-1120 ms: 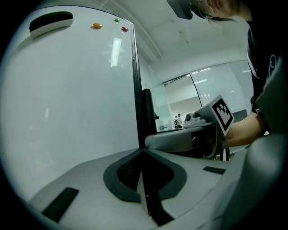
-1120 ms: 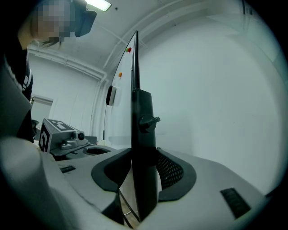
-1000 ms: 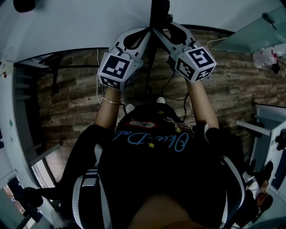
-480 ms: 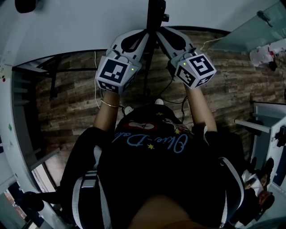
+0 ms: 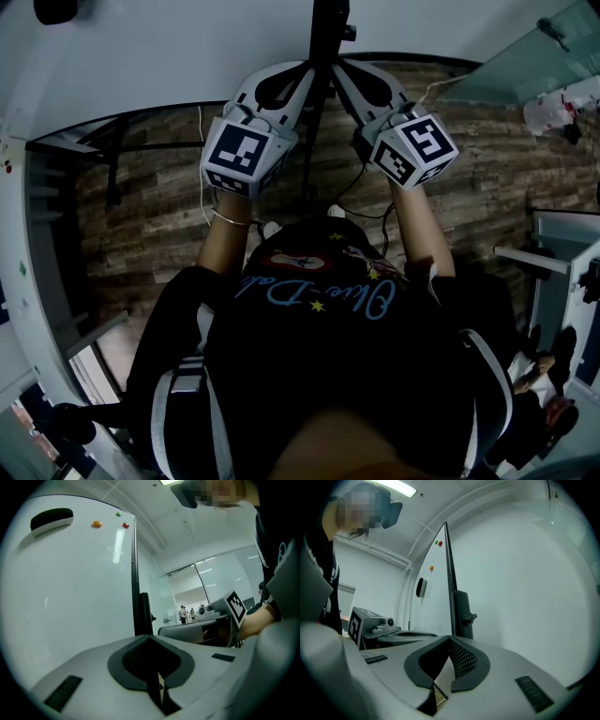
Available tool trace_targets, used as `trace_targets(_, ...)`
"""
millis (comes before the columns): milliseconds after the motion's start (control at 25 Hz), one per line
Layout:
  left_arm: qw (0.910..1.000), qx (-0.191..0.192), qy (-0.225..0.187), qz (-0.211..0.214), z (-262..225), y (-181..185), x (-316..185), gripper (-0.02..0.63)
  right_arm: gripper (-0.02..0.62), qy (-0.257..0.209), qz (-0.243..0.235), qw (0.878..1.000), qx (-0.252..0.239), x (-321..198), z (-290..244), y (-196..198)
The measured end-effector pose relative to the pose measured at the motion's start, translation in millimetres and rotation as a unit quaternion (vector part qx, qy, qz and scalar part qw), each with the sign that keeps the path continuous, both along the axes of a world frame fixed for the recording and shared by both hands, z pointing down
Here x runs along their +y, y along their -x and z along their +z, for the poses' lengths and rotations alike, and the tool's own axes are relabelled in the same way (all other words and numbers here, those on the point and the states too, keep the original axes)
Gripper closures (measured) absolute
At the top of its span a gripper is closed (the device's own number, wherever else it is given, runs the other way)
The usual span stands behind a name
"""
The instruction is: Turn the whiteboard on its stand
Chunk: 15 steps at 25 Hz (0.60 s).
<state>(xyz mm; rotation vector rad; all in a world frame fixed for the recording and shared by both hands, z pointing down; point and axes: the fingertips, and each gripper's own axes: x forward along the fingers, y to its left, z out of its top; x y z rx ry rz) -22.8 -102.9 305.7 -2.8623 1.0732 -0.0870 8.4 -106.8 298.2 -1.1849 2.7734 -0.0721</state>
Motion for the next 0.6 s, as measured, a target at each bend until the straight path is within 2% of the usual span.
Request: trace_targets(600,1.0000,-0.002,-0.004,0.002,-5,3,7,0.612,0.569,0.005,-0.016,1.000,-0.003,14,-3,5)
